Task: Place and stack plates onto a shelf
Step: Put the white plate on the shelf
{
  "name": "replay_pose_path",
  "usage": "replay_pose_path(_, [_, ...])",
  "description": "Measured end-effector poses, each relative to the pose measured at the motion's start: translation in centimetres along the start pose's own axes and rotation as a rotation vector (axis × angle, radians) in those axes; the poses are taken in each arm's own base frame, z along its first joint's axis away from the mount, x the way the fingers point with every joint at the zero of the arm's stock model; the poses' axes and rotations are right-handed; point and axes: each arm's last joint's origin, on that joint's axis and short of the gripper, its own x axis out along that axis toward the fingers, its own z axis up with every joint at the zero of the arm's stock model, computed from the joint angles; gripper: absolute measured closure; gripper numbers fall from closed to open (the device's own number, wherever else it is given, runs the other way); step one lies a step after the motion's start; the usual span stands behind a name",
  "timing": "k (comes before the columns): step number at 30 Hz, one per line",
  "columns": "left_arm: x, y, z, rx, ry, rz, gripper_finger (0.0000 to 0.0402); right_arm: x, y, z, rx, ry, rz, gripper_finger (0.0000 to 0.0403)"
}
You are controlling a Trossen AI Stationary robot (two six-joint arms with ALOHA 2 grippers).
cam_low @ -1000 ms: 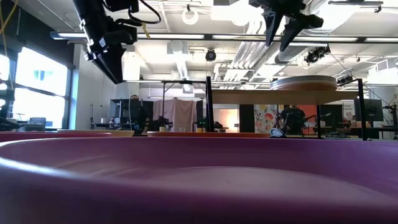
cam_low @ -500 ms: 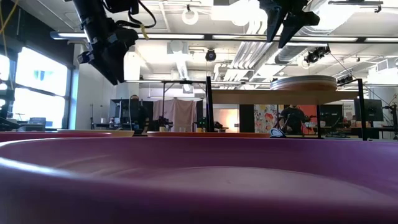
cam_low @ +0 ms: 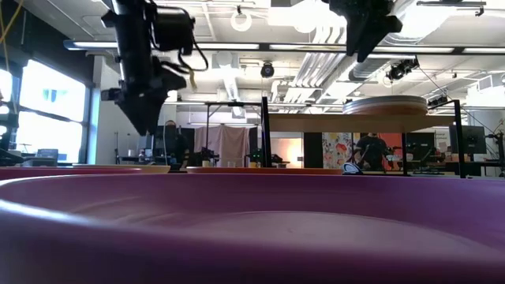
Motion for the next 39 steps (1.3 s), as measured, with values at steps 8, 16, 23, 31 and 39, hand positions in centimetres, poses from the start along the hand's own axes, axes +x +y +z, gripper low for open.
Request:
replay_pose_path(8, [2.4, 0.2, 0.8, 0.032, 0.033, 0.114, 0.0286, -0.1, 0.1, -0.3, 0.063, 0.009, -0.010, 0.0234])
replay_pose_path(16, [4.8, 0.5, 1.4, 0.097, 0.107, 0.177, 0.0286, -0.3, 1.0, -0.9, 0.081, 0.010, 0.008, 0.0234])
replay_pose_path(23, [7.0, 0.6, 1.5, 0.112, 0.163, 0.245, 0.0286, -0.6, 1.7, -1.5, 0.112, 0.012, 0.021, 0.0234])
replay_pose_path(31, [8.8, 0.5, 1.5, 0.170, 0.197, 0.310, 0.0286, -0.7, 2.3, -1.9, 0.141, 0.012, 0.031, 0.0234])
replay_pose_path(39, [8.9, 0.3, 1.4, 0.270, 0.207, 0.300, 0.0330, -0.8, 2.4, -2.1, 0.166, -0.007, 0.020, 0.0234])
